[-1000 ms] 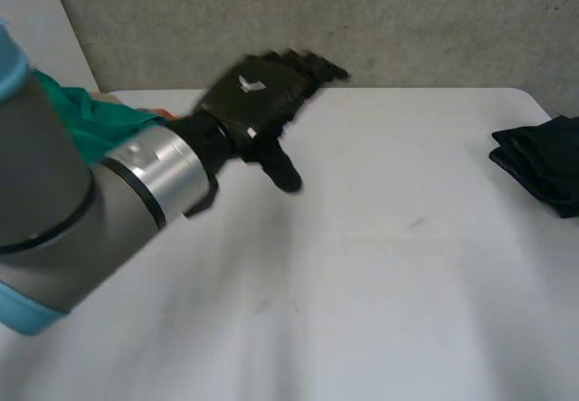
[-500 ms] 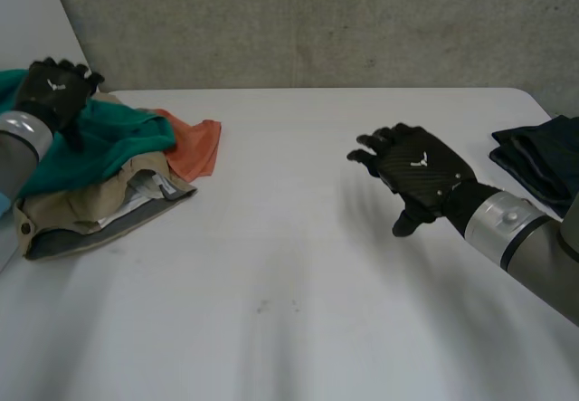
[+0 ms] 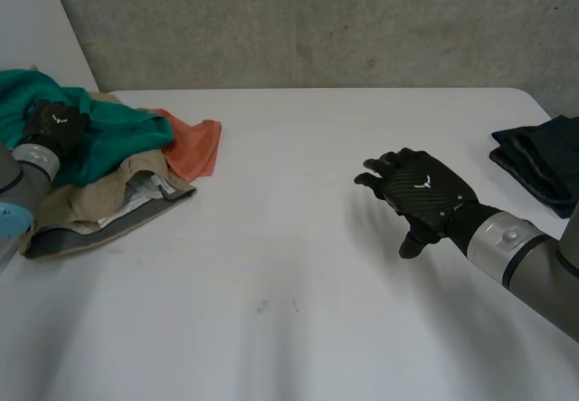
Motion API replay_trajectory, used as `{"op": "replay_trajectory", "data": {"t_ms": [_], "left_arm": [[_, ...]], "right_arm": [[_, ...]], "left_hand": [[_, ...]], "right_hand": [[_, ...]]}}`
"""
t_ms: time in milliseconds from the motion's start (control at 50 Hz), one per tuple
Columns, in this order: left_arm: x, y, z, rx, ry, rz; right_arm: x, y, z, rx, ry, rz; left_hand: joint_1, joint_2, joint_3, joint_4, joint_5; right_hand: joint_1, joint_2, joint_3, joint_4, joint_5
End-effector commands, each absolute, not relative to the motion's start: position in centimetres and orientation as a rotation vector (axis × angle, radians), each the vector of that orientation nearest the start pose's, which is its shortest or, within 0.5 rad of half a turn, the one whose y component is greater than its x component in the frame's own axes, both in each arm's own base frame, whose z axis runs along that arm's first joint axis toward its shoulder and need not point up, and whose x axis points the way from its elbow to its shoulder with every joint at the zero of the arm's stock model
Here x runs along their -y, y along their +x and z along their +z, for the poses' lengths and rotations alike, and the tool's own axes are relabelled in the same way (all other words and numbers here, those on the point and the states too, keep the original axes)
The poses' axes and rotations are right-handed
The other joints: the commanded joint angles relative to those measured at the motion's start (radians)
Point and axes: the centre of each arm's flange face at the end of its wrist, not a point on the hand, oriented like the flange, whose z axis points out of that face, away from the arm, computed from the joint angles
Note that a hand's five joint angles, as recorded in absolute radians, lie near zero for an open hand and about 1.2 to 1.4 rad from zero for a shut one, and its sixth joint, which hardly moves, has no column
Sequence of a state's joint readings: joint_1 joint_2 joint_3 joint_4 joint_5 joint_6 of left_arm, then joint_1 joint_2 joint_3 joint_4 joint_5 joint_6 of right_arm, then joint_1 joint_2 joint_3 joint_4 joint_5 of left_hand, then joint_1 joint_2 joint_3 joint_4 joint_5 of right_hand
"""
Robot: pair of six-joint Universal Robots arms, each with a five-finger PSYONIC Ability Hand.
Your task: Fold the laundry.
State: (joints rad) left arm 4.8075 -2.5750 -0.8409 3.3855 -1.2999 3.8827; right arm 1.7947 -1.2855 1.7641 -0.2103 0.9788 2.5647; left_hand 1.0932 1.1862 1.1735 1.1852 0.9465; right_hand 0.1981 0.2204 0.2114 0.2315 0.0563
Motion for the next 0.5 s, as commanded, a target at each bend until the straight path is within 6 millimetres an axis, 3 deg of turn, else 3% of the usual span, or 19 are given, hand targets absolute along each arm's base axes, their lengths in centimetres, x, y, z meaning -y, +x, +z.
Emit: {"op": "replay_trajectory", "data": {"t_ms": [20, 100, 120, 180, 220, 260, 300, 360, 380, 420, 460, 500], "left_arm": [[50.3, -12.2, 16.2, -1.76, 0.84, -1.915], [47.4, -15.8, 22.1, -1.728, 0.792, -2.07], [45.6, -17.4, 24.7, -1.733, 0.765, -2.17], [42.4, -19.8, 28.1, -1.772, 0.719, -2.324], [37.2, -22.7, 32.1, -1.838, 0.665, -2.549], [34.8, -23.9, 33.2, -1.894, 0.648, -2.643], [31.9, -25.7, 33.2, -2.015, 0.646, -2.73], [29.3, -28.5, 31.4, -2.202, 0.696, -2.759], [27.1, -31.1, 29.8, -2.332, 0.782, -2.749], [25.4, -33.2, 28.2, -2.425, 0.874, -2.718], [23.4, -36.0, 25.0, -2.543, 1.024, -2.613], [22.4, -37.3, 23.5, -2.593, 1.097, -2.562]], "right_arm": [[26.7, 24.1, 18.6, -1.871, -1.319, -1.807], [27.6, 23.5, 19.2, -1.889, -1.299, -1.855], [27.8, 23.3, 19.4, -1.896, -1.293, -1.87], [28.7, 22.9, 20.3, -1.909, -1.271, -1.921], [29.2, 22.8, 21.0, -1.911, -1.26, -1.962], [29.6, 22.6, 21.7, -1.913, -1.246, -2.003], [29.8, 22.6, 22.1, -1.912, -1.239, -2.026], [30.3, 22.5, 22.8, -1.914, -1.219, -2.062], [30.3, 22.5, 22.9, -1.915, -1.218, -2.069], [30.6, 22.5, 23.1, -1.917, -1.212, -2.087], [30.7, 22.4, 23.2, -1.926, -1.204, -2.095], [30.7, 22.4, 23.3, -1.928, -1.202, -2.099]], "left_hand": [[0.303, 0.21, 0.223, 0.211, 0.275], [0.303, 0.21, 0.223, 0.211, 0.275], [0.303, 0.21, 0.223, 0.211, 0.275], [0.303, 0.21, 0.223, 0.211, 0.275], [0.303, 0.21, 0.223, 0.211, 0.275], [0.303, 0.21, 0.223, 0.211, 0.275], [0.303, 0.21, 0.223, 0.211, 0.275], [0.303, 0.21, 0.223, 0.211, 0.275], [0.303, 0.21, 0.223, 0.211, 0.275], [0.303, 0.21, 0.223, 0.211, 0.275], [0.303, 0.21, 0.223, 0.211, 0.275], [-0.389, -0.482, -0.469, -0.481, -0.417]], "right_hand": [[-0.024, -0.046, -0.037, -0.057, -0.056], [-0.024, -0.046, -0.037, -0.057, -0.056], [-0.024, -0.046, -0.037, -0.057, -0.056], [-0.024, -0.046, -0.037, -0.057, -0.056], [-0.024, -0.046, -0.037, -0.057, -0.056], [-0.024, -0.046, -0.037, -0.057, -0.056], [-0.024, -0.046, -0.037, -0.057, -0.056], [-0.024, -0.046, -0.037, -0.057, -0.056], [-0.024, -0.046, -0.037, -0.057, -0.056], [-0.024, -0.046, -0.037, -0.057, -0.056], [-0.024, -0.046, -0.037, -0.057, -0.056], [-0.024, -0.046, -0.037, -0.057, -0.056]]}}
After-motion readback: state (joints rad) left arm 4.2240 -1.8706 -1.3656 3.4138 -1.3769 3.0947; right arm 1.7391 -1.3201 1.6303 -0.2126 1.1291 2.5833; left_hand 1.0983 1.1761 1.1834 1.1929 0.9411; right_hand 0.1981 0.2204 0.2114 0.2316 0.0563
